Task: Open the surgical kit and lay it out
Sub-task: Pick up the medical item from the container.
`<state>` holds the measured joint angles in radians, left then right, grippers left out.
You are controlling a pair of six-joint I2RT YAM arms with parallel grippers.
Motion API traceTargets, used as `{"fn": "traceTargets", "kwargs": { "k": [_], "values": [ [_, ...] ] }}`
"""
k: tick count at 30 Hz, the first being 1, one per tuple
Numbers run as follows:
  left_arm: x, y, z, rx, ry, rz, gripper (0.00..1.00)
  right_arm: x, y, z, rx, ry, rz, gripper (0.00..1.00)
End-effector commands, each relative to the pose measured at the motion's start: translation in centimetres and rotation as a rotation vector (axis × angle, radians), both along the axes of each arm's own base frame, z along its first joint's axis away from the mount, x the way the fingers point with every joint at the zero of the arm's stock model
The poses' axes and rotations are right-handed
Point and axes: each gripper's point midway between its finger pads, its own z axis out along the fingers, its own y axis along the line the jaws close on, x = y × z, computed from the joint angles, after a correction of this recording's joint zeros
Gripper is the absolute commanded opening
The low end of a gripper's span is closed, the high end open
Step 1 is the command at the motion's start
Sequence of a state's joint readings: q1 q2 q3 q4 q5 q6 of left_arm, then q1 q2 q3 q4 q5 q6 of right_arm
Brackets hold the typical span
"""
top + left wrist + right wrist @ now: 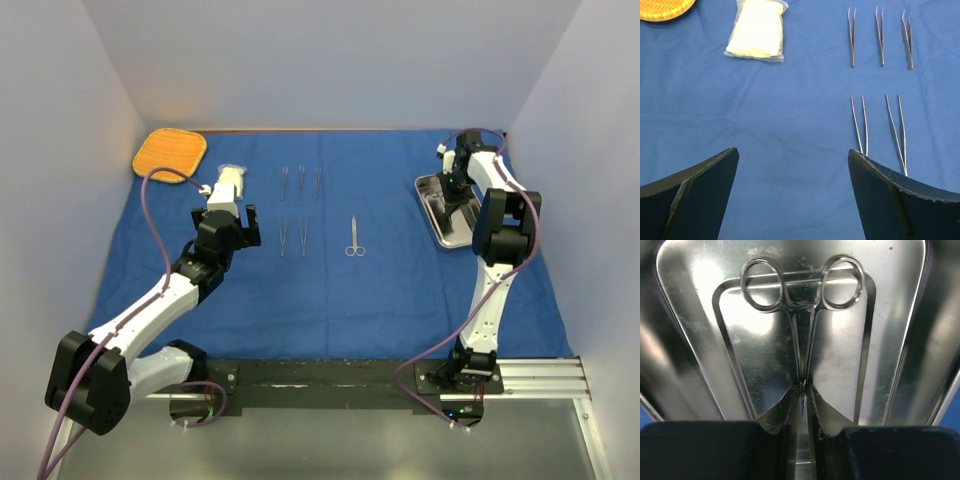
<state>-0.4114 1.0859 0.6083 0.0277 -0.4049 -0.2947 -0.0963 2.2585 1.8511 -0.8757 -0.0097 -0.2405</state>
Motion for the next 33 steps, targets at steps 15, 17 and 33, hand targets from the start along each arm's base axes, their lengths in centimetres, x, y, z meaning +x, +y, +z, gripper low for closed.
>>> {"fn": "traceTargets", "kwargs": {
  "k": [15, 17, 33],
  "values": [
    [0.5, 0.0, 1.7, -0.011, -0.053, -0.005, 0.96, -1.1, 0.1, 4.2, 0.035, -0.138, -0.177, 0.0],
    [0.5, -0.1, 1.7, -0.012, -0.052, -0.008, 0.96, -1.3, 0.1, 4.5, 0.043, -0.148, -0.19, 0.0],
    [1.2, -2.2, 3.1, -0.06, -0.09, -0.105, 0.96, -2.5, 3.8, 9.7, 0.256, -0.306, -0.132, 0.0]
  ]
}}
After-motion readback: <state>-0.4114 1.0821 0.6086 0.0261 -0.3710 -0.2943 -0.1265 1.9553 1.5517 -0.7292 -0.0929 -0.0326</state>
